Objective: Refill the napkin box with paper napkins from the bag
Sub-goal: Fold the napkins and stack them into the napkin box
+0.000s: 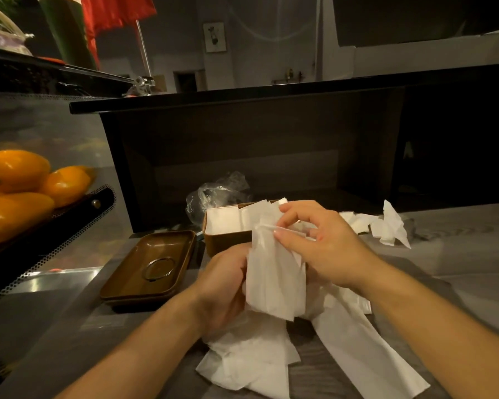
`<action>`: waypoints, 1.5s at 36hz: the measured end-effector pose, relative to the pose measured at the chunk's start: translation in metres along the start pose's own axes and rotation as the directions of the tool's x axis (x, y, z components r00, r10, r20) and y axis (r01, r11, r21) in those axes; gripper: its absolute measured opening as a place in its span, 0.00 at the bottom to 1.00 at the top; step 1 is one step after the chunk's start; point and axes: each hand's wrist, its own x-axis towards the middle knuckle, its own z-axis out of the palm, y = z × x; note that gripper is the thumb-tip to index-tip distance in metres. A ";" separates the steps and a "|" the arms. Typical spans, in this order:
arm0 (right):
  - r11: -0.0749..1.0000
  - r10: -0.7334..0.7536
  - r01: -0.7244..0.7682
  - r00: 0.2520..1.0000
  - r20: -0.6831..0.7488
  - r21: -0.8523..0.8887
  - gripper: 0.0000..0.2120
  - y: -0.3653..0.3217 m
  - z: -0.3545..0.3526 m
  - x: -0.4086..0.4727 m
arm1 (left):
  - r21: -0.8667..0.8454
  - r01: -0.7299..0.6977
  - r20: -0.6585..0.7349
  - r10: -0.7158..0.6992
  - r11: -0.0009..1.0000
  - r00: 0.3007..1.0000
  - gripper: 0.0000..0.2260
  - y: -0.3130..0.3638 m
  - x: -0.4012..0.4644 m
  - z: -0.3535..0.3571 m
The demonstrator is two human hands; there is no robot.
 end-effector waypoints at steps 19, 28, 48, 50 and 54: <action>0.975 -0.183 0.201 0.967 -0.175 0.093 0.12 0.003 0.001 -0.001 | 0.006 0.073 -0.104 -0.072 0.997 0.992 0.13 0.015 0.000 -0.005; 0.897 -0.007 0.302 0.739 0.673 -0.322 0.14 -0.013 0.016 -0.023 | 0.029 -0.030 -0.464 0.040 0.999 0.885 0.14 0.018 0.007 -0.022; 0.884 -0.135 0.368 0.792 0.596 -0.289 0.07 -0.001 0.020 -0.024 | 0.175 0.016 -0.381 0.053 0.984 0.923 0.20 0.010 0.007 -0.018; 0.912 -0.089 0.303 0.803 0.589 -0.276 0.06 -0.002 0.018 -0.022 | 0.161 0.008 -0.381 0.055 0.987 0.923 0.19 0.010 0.007 -0.020; 0.973 -0.019 0.141 0.833 0.553 -0.180 0.10 -0.002 0.013 -0.020 | 0.096 -0.011 -0.354 0.045 0.995 0.934 0.20 0.011 0.006 -0.025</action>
